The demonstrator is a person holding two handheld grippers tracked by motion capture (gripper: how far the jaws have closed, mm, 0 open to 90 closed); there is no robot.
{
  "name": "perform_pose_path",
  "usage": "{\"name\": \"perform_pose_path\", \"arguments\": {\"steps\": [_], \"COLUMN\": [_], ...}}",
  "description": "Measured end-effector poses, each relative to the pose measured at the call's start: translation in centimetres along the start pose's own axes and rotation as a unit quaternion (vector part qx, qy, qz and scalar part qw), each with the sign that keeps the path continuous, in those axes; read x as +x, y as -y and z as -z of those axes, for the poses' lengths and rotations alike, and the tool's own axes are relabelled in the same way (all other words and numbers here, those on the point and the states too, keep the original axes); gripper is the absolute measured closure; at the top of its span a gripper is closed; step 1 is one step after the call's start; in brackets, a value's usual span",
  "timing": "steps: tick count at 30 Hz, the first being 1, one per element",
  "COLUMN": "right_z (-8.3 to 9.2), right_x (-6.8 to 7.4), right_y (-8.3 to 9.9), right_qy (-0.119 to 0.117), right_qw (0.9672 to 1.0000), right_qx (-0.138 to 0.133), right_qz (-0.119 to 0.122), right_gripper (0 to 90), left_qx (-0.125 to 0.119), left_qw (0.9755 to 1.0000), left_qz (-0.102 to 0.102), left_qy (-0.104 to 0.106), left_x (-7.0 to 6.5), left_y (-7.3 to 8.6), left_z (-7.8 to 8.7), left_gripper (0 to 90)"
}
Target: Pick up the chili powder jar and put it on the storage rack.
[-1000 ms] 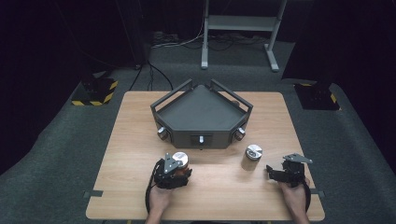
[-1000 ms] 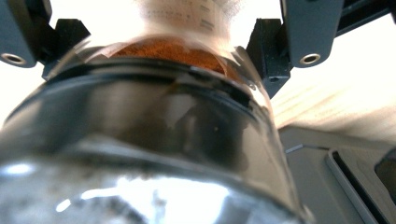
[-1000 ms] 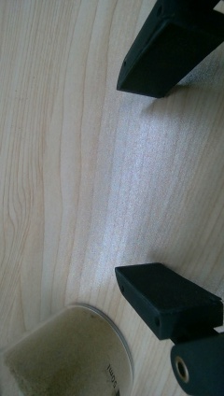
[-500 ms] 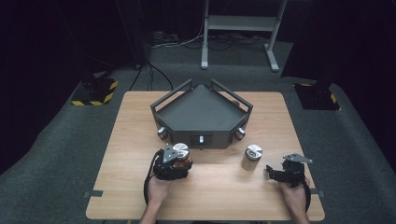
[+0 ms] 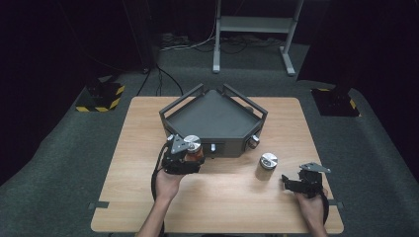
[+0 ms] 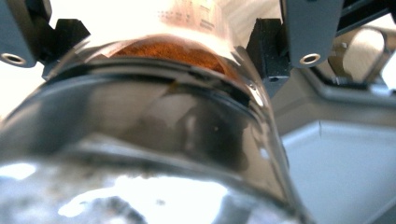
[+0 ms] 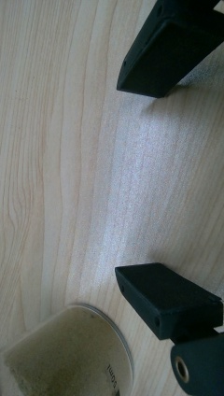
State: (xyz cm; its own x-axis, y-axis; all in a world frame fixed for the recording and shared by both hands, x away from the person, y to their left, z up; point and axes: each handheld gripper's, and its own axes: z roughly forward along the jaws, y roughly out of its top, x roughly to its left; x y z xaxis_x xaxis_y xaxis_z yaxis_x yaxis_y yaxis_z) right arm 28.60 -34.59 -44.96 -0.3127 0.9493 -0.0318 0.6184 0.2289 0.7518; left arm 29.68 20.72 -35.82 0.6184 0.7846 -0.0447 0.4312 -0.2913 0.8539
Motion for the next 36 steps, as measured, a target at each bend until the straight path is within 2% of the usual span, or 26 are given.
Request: {"name": "perform_pose_path", "arguments": {"steps": [6, 18, 29, 36], "right_z": [0.0, 0.0, 0.0, 0.0], "right_x": [0.0, 0.0, 0.0, 0.0], "right_y": [0.0, 0.0, 0.0, 0.0], "right_qy": [0.000, 0.000, 0.000, 0.000], "right_qw": [1.0000, 1.0000, 1.0000, 1.0000], "right_qx": [0.000, 0.000, 0.000, 0.000], "right_qz": [0.000, 0.000, 0.000, 0.000], "right_gripper": [10.1, 10.1, 10.1, 10.1], "left_qx": [-0.004, -0.007, -0.005, 0.008], "left_qw": [1.0000, 1.0000, 0.9992, 0.9988], "left_qz": [-0.007, 0.001, 0.017, 0.016], "left_qy": [0.005, -0.003, -0.035, -0.045], "left_x": [0.5, 1.5, 1.8, 2.0], "left_y": [-2.0, -5.2, -7.1, -8.0], "left_z": [0.0, -0.8, -2.8, -4.4], "left_gripper": [30.2, 30.2, 30.2, 30.2]}}
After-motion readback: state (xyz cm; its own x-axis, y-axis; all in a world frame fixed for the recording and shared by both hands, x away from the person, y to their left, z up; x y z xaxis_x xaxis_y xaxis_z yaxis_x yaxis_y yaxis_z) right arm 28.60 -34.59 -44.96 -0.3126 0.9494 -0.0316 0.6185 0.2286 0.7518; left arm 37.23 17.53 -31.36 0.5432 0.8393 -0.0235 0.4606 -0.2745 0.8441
